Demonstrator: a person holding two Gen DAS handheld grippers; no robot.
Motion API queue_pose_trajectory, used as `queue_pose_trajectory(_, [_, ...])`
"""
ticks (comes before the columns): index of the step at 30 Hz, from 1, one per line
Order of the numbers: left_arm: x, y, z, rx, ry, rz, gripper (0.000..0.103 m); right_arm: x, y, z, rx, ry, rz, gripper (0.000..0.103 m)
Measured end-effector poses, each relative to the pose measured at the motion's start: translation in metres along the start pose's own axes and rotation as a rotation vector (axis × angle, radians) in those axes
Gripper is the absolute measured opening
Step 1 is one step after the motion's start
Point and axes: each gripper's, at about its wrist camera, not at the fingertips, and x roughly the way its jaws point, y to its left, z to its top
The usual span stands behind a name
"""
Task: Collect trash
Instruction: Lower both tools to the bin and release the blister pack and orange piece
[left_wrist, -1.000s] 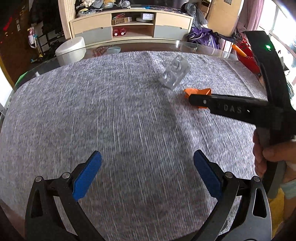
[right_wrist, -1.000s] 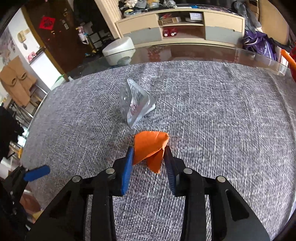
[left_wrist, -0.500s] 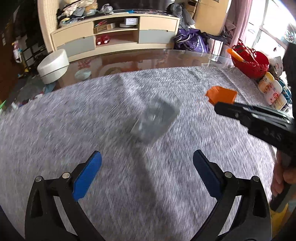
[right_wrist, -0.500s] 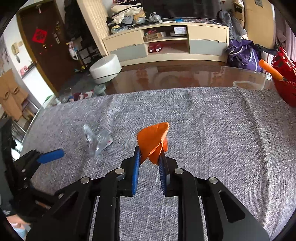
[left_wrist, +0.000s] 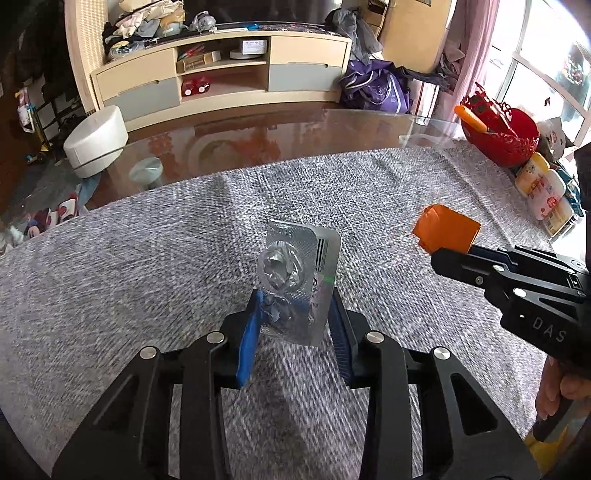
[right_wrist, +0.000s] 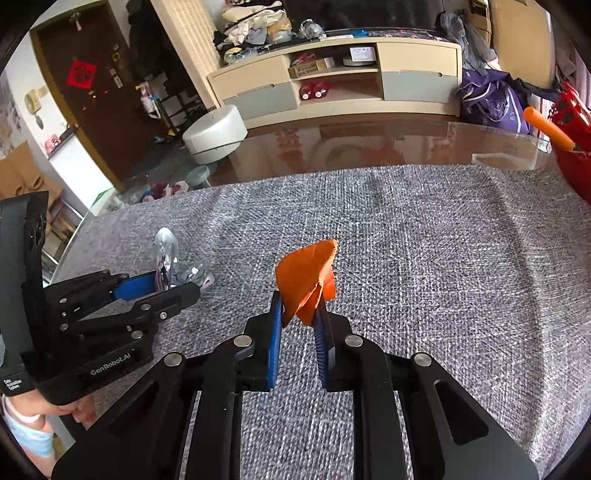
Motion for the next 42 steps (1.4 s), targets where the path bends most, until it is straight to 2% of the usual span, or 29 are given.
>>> queue_pose_trajectory(4, [-0.032, -0.006, -0.01, 0.003, -0.029, 0.01, 0.032, -0.028, 0.01, -0.007, -0.013, -0.028, 0.006, 0.017])
queue_pose_trajectory(10, [-0.092, -0.022, -0.042, 0.003, -0.07, 0.016, 0.032, -0.077, 0.03, -0.028, -0.046, -0.063, 0.0, 0.017])
queue_pose_trajectory(16, [-0.145, -0.042, -0.086, -0.004, -0.097, -0.002, 0.032, -0.124, 0.049, -0.065, -0.077, -0.079, -0.009, 0.017])
queue_pose_trajectory(23, [-0.19, -0.065, -0.145, -0.027, -0.116, -0.022, 0.032, -0.152, 0.065, -0.119, -0.108, -0.053, 0.004, 0.017])
queue_pose_trajectory(30, [-0.189, -0.081, -0.21, -0.055, -0.051, -0.042, 0.032, -0.154, 0.064, -0.178, -0.085, 0.013, 0.044, 0.017])
queue_pose_trajectory(34, [-0.174, -0.085, -0.242, -0.079, 0.002, -0.068, 0.032, -0.144, 0.055, -0.214, -0.041, 0.074, 0.049, 0.017])
queue_pose_trajectory(42, [-0.129, -0.098, -0.295, -0.107, 0.129, -0.095, 0.032, -0.112, 0.052, -0.257, -0.002, 0.178, 0.056, 0.017])
